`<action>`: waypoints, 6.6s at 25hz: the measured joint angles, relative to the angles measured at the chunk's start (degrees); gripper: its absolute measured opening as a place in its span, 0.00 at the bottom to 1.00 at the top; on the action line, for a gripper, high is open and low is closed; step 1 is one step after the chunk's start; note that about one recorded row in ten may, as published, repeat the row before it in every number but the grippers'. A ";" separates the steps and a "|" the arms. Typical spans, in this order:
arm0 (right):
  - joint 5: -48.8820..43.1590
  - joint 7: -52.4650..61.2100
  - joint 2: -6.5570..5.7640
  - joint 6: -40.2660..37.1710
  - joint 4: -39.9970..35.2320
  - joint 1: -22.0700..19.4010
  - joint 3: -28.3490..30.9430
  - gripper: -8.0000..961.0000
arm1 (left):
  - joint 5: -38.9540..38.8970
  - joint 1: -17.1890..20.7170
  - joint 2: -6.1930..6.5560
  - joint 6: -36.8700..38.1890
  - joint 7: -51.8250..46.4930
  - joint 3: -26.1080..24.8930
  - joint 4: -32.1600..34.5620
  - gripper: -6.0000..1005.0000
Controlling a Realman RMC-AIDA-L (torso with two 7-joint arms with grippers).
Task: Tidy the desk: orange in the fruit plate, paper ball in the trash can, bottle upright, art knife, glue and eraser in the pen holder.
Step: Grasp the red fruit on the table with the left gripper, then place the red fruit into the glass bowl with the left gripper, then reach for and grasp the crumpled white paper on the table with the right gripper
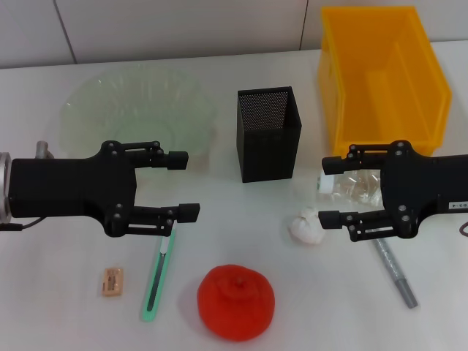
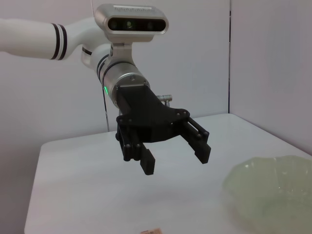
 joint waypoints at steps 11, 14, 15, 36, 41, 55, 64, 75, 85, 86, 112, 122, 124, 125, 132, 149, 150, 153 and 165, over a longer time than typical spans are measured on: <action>0.00 -0.01 -0.18 0.07 0.97 -0.04 0.05 0.80 | -0.15 0.15 -0.02 0.37 0.41 0.00 0.01 0.77; 0.00 -0.01 -0.18 0.01 0.97 -0.06 0.05 0.80 | -0.17 0.16 -0.02 0.39 0.43 0.00 0.01 0.76; 0.00 0.00 -0.17 -0.09 0.96 -0.10 0.06 0.80 | -0.18 0.16 -0.02 0.39 0.47 0.00 0.01 0.76; -0.42 0.34 -0.23 -0.57 0.60 -0.89 4.22 0.80 | 0.25 1.55 -0.57 -6.33 3.70 15.97 -6.06 0.74; -0.32 0.41 -0.25 -0.61 0.69 -0.83 4.08 0.80 | -0.04 0.15 -0.73 -9.24 5.10 17.48 -10.77 0.73; -0.42 0.57 -0.25 -0.64 0.78 -0.52 3.74 0.79 | -2.02 -0.74 -0.83 -13.47 4.33 22.64 -13.22 0.72; -0.42 0.60 -0.25 -0.63 0.69 -0.54 3.75 0.79 | -4.02 -2.51 -0.81 -16.89 3.52 24.64 -16.41 0.71; -0.42 0.61 -0.25 -0.11 0.75 -0.24 3.74 0.79 | -4.12 -2.89 -0.81 -17.45 2.59 26.80 -16.43 0.49; -0.39 0.61 -0.33 0.03 0.96 -0.08 4.18 0.79 | -4.72 -2.71 -0.71 -18.17 4.14 27.05 -15.67 0.24; -0.39 0.61 -0.33 0.03 0.96 -0.08 4.18 0.79 | -5.41 -2.53 -0.66 -18.00 4.56 26.91 -15.36 0.22; -0.21 -0.03 -0.34 0.82 3.48 -0.90 5.25 0.79 | -20.76 1.23 -0.33 -37.04 1.82 13.22 -0.55 0.16; -0.06 -0.08 -0.34 0.36 3.57 -1.18 5.24 0.79 | -20.67 -0.44 -0.31 -47.63 4.31 13.81 -5.51 0.17; -0.03 -0.09 -0.32 0.35 3.59 -1.21 5.19 0.79 | -20.74 -0.56 -0.30 -48.91 4.93 13.84 -6.41 0.17; -0.02 -0.10 -0.28 0.35 3.59 -1.22 5.05 0.79 | -20.75 -0.88 -0.29 -50.02 5.10 13.87 -7.43 0.17; 0.15 -0.16 -0.25 0.10 3.42 -1.09 5.07 0.79 | -20.52 -1.95 -0.36 -51.24 7.48 14.71 -9.71 0.18; 0.77 -0.18 -0.25 -0.75 3.41 -1.69 5.35 0.79 | -20.92 -2.99 -0.37 -53.06 7.53 16.67 -11.01 0.63; 0.77 -0.18 -0.27 -0.58 3.43 -1.69 5.73 0.79 | -21.11 -2.05 -0.37 -51.55 6.66 16.78 -9.27 0.68; 0.60 -0.18 -0.29 -0.51 3.45 -1.69 6.25 0.79 | -21.17 -0.73 -0.37 -49.13 5.34 16.95 -6.67 0.81; -6.89 6.05 -0.43 1.46 1.29 -0.69 8.20 0.79 | -21.15 3.08 0.25 -18.48 -0.80 16.10 5.13 0.81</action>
